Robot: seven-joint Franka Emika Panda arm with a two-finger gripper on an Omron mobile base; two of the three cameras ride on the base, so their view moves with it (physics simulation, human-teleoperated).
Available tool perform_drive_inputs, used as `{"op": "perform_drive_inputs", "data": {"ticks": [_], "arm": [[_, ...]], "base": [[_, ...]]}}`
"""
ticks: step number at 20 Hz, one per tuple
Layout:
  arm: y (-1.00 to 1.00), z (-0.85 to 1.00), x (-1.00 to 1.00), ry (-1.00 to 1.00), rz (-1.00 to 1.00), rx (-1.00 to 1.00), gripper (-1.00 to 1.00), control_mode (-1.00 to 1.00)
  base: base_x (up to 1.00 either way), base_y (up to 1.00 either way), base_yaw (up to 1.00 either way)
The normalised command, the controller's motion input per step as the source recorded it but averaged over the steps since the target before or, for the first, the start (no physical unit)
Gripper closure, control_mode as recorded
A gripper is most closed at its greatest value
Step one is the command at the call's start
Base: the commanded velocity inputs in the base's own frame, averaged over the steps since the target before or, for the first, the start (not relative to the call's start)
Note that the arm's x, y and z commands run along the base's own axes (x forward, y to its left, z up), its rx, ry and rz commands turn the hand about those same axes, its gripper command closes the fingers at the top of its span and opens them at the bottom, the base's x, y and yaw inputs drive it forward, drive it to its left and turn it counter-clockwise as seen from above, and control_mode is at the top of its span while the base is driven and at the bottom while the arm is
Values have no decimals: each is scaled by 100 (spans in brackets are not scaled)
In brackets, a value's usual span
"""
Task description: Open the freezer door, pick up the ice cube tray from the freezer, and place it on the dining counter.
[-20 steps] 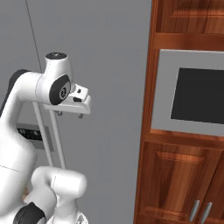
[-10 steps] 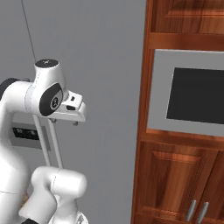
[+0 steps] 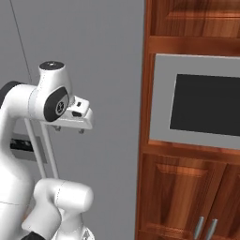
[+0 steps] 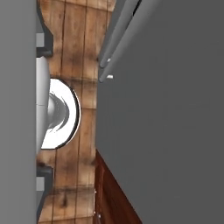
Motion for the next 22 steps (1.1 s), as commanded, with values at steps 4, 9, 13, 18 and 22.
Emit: {"op": "perform_drive_inputs", "data": {"ticks": [4,9,13,18,22], "arm": [[0,-1,8,0,0,0,-100,-100],[58,-4,-45,-4,0,-6,-100,-100],[100,-46,-32,-9,0,-20,-100,-100],[100,-19,-16,-33,0,-9,-100,-100],[100,0,-3,-45,-7,0,-100,-100]], "base": [[25,0,0],[0,0,0],[0,0,0],[0,0,0],[0,0,0]]}}
